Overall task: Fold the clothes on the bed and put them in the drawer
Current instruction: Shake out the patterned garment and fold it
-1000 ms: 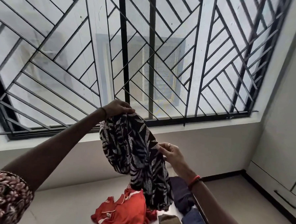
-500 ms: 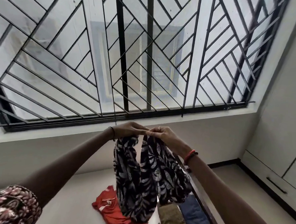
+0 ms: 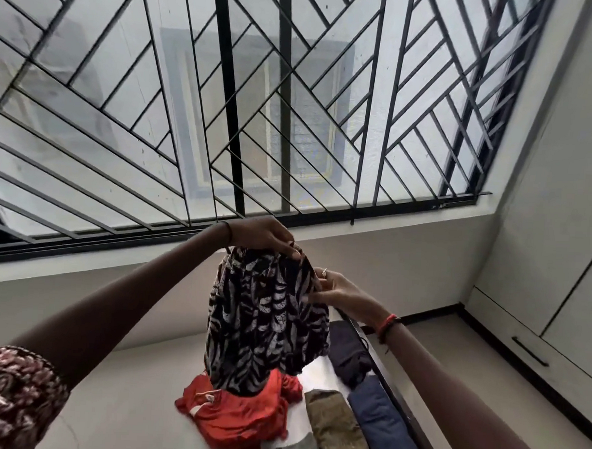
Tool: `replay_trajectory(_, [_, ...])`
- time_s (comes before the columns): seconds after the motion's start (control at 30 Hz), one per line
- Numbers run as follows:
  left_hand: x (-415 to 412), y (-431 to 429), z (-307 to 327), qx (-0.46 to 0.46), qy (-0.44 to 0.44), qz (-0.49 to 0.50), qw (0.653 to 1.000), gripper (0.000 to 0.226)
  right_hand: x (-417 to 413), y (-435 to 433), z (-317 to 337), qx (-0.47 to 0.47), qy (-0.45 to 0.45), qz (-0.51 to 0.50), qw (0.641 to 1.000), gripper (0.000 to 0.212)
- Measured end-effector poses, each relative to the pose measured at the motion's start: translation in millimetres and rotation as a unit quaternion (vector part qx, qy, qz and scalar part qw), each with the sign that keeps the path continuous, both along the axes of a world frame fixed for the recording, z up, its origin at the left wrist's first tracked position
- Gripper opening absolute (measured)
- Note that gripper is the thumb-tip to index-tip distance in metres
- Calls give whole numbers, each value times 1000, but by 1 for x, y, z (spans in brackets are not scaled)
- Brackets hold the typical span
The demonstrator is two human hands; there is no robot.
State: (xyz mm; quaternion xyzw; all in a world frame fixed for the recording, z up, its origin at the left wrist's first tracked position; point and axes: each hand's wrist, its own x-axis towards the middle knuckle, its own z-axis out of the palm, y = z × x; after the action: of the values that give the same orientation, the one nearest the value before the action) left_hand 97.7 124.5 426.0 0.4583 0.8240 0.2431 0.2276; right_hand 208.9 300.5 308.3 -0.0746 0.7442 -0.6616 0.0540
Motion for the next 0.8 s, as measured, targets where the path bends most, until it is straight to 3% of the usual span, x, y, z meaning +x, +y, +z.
replay_trajectory(0.13, [-13, -9, 15, 27, 36, 22, 999, 22, 9, 7, -25, 75, -11, -22, 997, 20])
replay_trajectory(0.27, [-32, -24, 22, 78, 62, 64, 993, 23, 14, 20, -56, 123, -27, -58, 990, 21])
replay_trajectory(0.5, [-56, -41, 11, 82, 52, 132, 986, 30, 22, 38, -69, 117, -12, -164, 979, 20])
replay_trajectory(0.6, [-66, -44, -1, 89, 61, 170, 979, 25, 18, 45, -70, 120, -12, -215, 969, 4])
replay_trajectory(0.7, [-70, -49, -11, 100, 54, 208, 971, 19, 14, 55, -67, 113, -32, -271, 955, 11])
replay_trajectory(0.8, [-79, -56, -22, 107, 37, 258, 960, 27, 11, 64, -70, 129, -64, -261, 955, 19])
